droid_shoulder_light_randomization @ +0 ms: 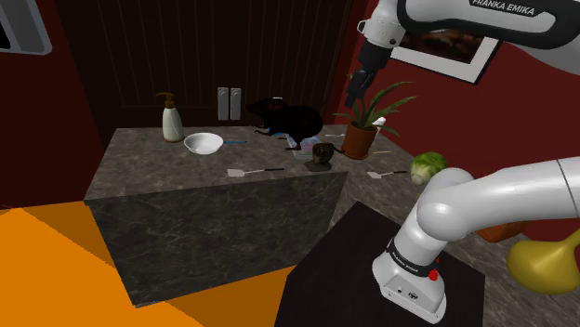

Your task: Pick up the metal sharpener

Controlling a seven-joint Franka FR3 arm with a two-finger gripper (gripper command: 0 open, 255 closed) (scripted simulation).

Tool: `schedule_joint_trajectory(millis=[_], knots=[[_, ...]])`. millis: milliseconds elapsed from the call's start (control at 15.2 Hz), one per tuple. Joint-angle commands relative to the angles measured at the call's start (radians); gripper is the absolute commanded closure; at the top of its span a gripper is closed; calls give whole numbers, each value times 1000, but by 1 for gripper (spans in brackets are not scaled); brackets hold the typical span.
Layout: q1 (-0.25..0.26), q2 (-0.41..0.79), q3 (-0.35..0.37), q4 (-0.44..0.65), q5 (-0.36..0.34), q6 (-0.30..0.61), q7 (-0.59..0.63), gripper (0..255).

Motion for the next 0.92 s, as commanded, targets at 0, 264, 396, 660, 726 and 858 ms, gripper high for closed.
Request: schedule_joint_trajectory(millis=[0, 264, 396, 660, 726, 858], knots=[[0, 0, 0, 0, 0, 0, 0, 0], [-16, 45, -78, -49, -40, 85, -81, 0], [-24, 76, -118, -66, -59, 128, -121, 0], [-38, 154, -197, -85, -92, 218, -202, 0], [-40, 177, -217, -87, -98, 241, -222, 0], [-45, 227, -257, -86, -108, 286, -264, 0]])
